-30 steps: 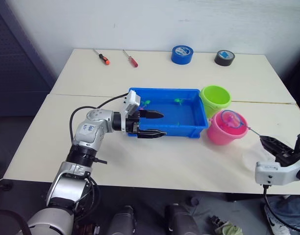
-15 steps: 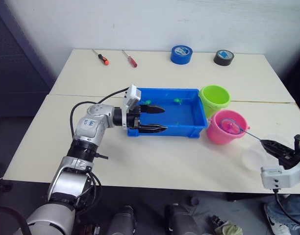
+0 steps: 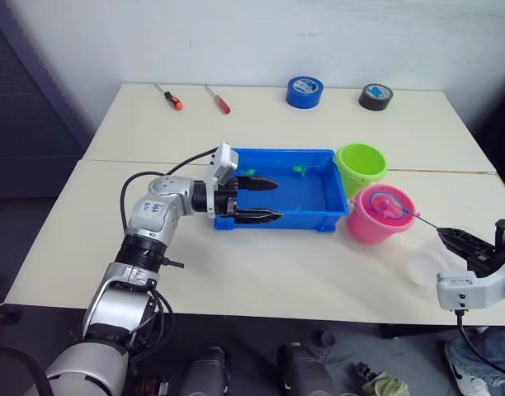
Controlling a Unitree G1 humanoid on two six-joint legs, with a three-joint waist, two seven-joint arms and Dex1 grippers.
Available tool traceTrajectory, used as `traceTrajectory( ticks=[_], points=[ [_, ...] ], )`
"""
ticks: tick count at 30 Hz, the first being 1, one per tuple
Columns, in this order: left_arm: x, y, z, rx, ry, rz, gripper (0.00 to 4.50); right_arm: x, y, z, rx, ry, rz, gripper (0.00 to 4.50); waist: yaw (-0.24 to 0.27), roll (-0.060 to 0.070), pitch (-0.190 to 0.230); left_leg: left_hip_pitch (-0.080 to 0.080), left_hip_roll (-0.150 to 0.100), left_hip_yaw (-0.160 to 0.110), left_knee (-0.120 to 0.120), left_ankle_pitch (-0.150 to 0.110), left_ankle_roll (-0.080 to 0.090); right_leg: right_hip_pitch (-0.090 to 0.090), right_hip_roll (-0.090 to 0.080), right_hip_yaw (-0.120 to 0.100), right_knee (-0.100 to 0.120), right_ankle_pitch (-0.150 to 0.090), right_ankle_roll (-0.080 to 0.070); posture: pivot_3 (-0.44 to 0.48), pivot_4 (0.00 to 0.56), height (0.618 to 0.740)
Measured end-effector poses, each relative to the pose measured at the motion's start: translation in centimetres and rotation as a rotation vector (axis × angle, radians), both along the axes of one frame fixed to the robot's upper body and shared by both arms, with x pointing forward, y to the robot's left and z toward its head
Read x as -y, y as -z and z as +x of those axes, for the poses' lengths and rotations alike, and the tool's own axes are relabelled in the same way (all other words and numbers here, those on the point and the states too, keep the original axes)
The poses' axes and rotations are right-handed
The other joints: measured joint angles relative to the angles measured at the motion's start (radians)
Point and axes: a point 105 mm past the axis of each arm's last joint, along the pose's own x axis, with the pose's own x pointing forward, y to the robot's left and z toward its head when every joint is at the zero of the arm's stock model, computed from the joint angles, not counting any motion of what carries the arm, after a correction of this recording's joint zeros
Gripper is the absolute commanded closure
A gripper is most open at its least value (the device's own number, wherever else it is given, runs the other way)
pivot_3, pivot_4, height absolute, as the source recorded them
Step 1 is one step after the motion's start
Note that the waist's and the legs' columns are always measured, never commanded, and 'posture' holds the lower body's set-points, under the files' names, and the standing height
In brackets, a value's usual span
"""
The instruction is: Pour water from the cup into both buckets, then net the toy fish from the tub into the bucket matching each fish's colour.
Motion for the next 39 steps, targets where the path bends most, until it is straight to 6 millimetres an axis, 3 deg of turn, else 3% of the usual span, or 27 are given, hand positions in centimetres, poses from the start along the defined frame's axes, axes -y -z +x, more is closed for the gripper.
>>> traceTrajectory(
  ticks=[4,8,10,14,18,21,26,28,32,35,39],
  points=[
    [0.1,-0.4,0.1,0.015,0.002,-0.002,0.03,0.5,-0.8,-0.1,0.027,0.018,-0.006,4.50,0.002,0.000,0.000,0.000,0.000,0.000,0.000,0.000,0.000,0.000,0.000,0.000,0.000,0.000,0.000,0.000,0.150,0.740],
    [0.3,-0.7,0.2,0.021,0.005,-0.011,0.03,-0.3,2.0,-1.2,-0.081,-0.014,0.008,4.50,0.003,0.000,0.000,0.000,0.000,0.000,0.000,0.000,0.001,0.000,0.000,0.000,0.000,0.000,0.000,0.000,0.150,0.740],
    [0.2,-0.7,0.3,0.016,0.001,-0.014,0.03,0.0,1.5,-0.8,-0.052,-0.002,0.011,4.50,0.000,0.000,0.000,0.000,-0.001,0.003,0.000,0.000,0.001,0.000,-0.001,0.002,-0.001,0.000,0.000,0.000,0.150,0.740],
    [0.4,-0.6,0.3,0.010,0.002,-0.018,0.03,1.3,-2.0,0.2,0.066,0.047,0.001,4.50,-0.007,0.000,0.000,0.003,0.000,0.006,0.000,0.000,0.002,0.001,-0.001,0.003,-0.001,0.000,0.000,0.000,0.150,0.740],
    [0.2,-0.6,0.4,0.011,-0.003,-0.021,0.03,1.5,-2.0,0.1,0.058,0.056,0.028,4.50,-0.004,0.000,0.000,0.004,0.000,0.005,-0.001,0.000,0.002,0.001,0.000,0.003,0.000,0.000,0.000,0.000,0.150,0.740],
    [0.2,-0.6,0.4,0.013,-0.004,-0.021,0.03,1.4,-1.9,-0.2,0.073,0.084,0.201,4.50,-0.001,0.000,0.000,0.004,0.000,0.005,-0.001,0.000,0.002,0.001,0.000,0.003,0.000,0.000,0.001,0.000,0.150,0.740],
    [-0.6,0.1,0.4,0.009,-0.020,0.009,0.03,0.7,-2.4,-0.2,0.083,0.181,0.810,4.50,-0.005,0.000,0.000,0.007,0.002,0.005,-0.001,-0.001,0.001,0.003,-0.001,0.003,0.002,0.001,0.002,0.000,0.150,0.740],
    [-2.0,1.4,0.4,-0.011,-0.067,0.042,0.03,-0.9,-2.8,0.6,0.001,0.181,1.103,4.50,-0.016,0.000,0.000,0.012,0.004,0.004,-0.002,-0.003,0.002,0.009,-0.003,0.003,0.001,0.001,0.002,0.000,0.150,0.740],
    [-3.8,2.8,0.1,-0.044,-0.151,0.061,0.03,-5.0,-3.4,2.1,-0.188,0.116,1.381,4.50,-0.025,0.000,0.000,0.013,0.006,-0.002,-0.001,-0.007,0.004,0.013,-0.004,0.002,0.001,0.001,0.001,0.000,0.150,0.740],
    [-5.2,3.2,-0.1,-0.050,-0.241,0.056,0.03,-8.5,-3.3,3.5,-0.355,0.068,1.484,4.50,-0.022,0.000,0.000,0.012,0.007,-0.006,-0.001,-0.007,0.003,0.012,-0.004,0.001,0.001,0.000,-0.001,0.000,0.150,0.740],
    [-8.6,3.7,-0.7,-0.084,-0.413,0.038,0.03,-13.1,-2.7,6.0,-0.575,0.057,1.518,4.50,-0.026,0.000,0.000,0.012,0.007,-0.007,-0.001,-0.007,0.003,0.012,-0.005,0.000,0.001,-0.001,-0.001,0.000,0.150,0.740]
  ],
)
